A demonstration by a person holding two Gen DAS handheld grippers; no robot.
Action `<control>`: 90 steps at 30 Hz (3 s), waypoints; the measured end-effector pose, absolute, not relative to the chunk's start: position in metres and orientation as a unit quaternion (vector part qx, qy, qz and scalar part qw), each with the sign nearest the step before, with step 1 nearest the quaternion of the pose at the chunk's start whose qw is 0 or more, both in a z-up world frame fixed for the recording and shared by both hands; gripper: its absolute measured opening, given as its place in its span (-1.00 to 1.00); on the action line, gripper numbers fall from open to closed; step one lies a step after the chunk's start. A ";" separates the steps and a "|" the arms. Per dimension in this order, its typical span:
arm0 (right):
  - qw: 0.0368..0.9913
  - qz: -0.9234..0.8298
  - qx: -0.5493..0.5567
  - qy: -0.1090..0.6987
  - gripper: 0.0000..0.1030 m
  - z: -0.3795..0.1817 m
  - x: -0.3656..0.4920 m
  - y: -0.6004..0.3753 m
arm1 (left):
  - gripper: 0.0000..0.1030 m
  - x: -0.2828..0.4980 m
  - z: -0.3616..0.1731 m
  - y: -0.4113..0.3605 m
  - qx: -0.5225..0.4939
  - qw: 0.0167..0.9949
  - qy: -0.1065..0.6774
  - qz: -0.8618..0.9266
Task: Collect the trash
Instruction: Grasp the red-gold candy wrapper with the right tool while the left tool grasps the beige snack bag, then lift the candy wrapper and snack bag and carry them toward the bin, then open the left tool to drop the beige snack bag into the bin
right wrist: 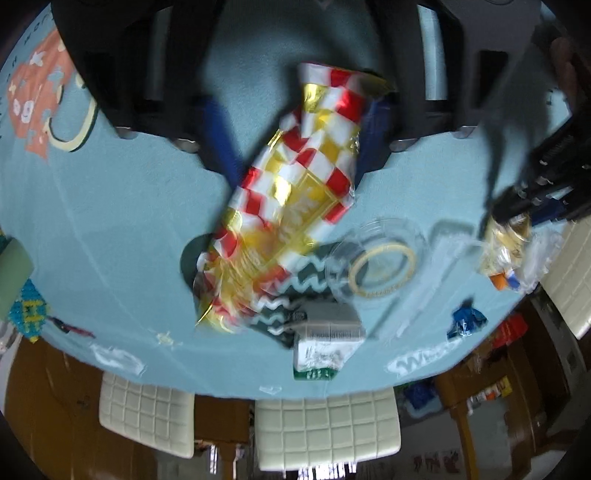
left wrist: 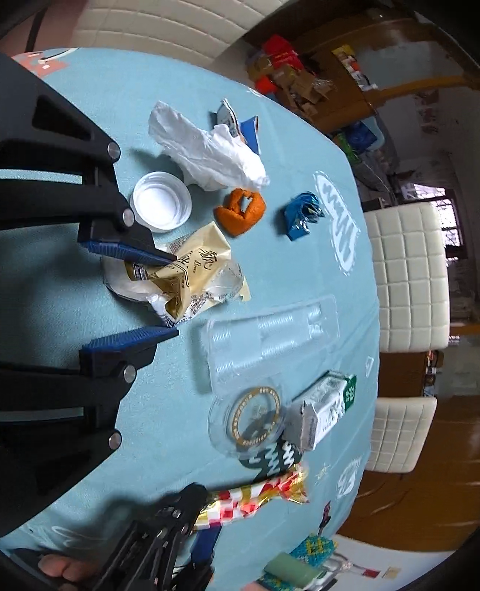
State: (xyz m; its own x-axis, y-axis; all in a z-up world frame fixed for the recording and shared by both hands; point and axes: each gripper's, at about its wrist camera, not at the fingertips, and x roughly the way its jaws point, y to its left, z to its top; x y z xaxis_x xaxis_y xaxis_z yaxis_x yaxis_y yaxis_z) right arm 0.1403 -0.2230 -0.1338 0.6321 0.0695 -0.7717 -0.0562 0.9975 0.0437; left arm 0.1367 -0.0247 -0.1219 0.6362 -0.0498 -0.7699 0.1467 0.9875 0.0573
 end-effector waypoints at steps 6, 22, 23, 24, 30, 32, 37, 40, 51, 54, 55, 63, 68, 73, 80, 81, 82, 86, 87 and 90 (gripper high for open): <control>0.921 0.043 0.008 0.387 -0.55 -0.118 0.126 -0.219 | -0.51 0.127 -0.110 -0.019 0.048 0.912 0.404 -0.060; 0.929 0.110 -0.046 0.349 -0.54 -0.075 0.097 -0.152 | -0.51 0.086 -0.071 0.026 0.047 0.934 0.353 -0.026; 0.929 0.113 -0.049 0.348 -0.54 -0.073 0.097 -0.148 | -0.51 0.082 -0.069 0.032 0.047 0.936 0.348 -0.018; 0.929 0.118 -0.051 0.347 -0.54 -0.070 0.096 -0.142 | -0.51 0.080 -0.068 0.036 0.047 0.937 0.345 -0.014; 0.923 0.150 -0.068 0.347 -0.54 -0.063 0.093 -0.105 | -0.51 0.068 -0.059 0.070 0.035 0.942 0.333 0.014; 0.922 0.161 -0.079 0.344 -0.54 -0.062 0.092 -0.091 | -0.51 0.064 -0.057 0.082 0.031 0.944 0.329 0.024; 0.916 0.185 -0.102 0.340 -0.54 -0.057 0.086 -0.059 | -0.51 0.054 -0.054 0.106 0.022 0.946 0.319 0.046; 0.914 0.197 -0.121 0.335 -0.54 -0.053 0.083 -0.038 | -0.50 0.048 -0.056 0.123 0.014 0.947 0.316 0.060; 0.899 0.255 -0.169 0.314 -0.53 -0.044 0.072 0.046 | -0.50 0.025 -0.062 0.189 -0.014 0.943 0.312 0.119; 0.892 0.271 -0.183 0.311 -0.53 -0.045 0.071 0.069 | -0.50 0.019 -0.063 0.207 -0.022 0.940 0.312 0.135; 0.891 0.274 -0.188 0.310 -0.53 -0.046 0.071 0.076 | -0.50 0.017 -0.065 0.215 -0.026 0.939 0.313 0.142; 0.874 0.303 -0.225 0.307 -0.51 -0.056 0.070 0.128 | -0.50 0.012 -0.077 0.262 -0.053 0.926 0.323 0.185; 0.868 0.311 -0.232 0.310 -0.50 -0.060 0.071 0.146 | -0.50 0.012 -0.086 0.279 -0.058 0.921 0.331 0.199; 0.865 0.314 -0.235 0.314 -0.49 -0.064 0.072 0.156 | -0.45 0.012 -0.091 0.280 -0.047 0.920 0.331 0.204; 0.862 0.315 -0.242 0.315 -0.50 -0.068 0.072 0.161 | 0.59 0.014 -0.099 0.292 -0.059 0.912 0.339 0.223; 0.862 0.315 -0.243 0.314 -0.50 -0.069 0.072 0.162 | 0.74 0.013 -0.099 0.293 -0.060 0.912 0.334 0.230; 0.862 0.314 -0.245 0.314 -0.50 -0.069 0.072 0.163 | 0.74 0.011 -0.099 0.293 -0.058 0.913 0.329 0.235; 0.860 0.317 -0.247 0.315 -0.50 -0.070 0.072 0.167 | 0.74 0.009 -0.101 0.294 -0.049 0.911 0.334 0.238; 0.859 0.318 -0.249 0.313 -0.50 -0.071 0.071 0.169 | 0.74 0.008 -0.101 0.294 -0.050 0.910 0.335 0.238; 0.859 0.323 -0.251 0.308 -0.50 -0.070 0.068 0.173 | 0.74 0.005 -0.102 0.295 -0.052 0.910 0.336 0.237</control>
State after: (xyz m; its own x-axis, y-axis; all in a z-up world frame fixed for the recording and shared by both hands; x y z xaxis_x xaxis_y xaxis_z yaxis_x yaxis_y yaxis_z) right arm 0.0681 0.1730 -0.0700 0.6011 0.3996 -0.6921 -0.7097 0.6651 -0.2323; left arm 0.0046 0.2951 -0.1020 0.6614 0.3966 -0.6366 -0.4669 0.8820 0.0644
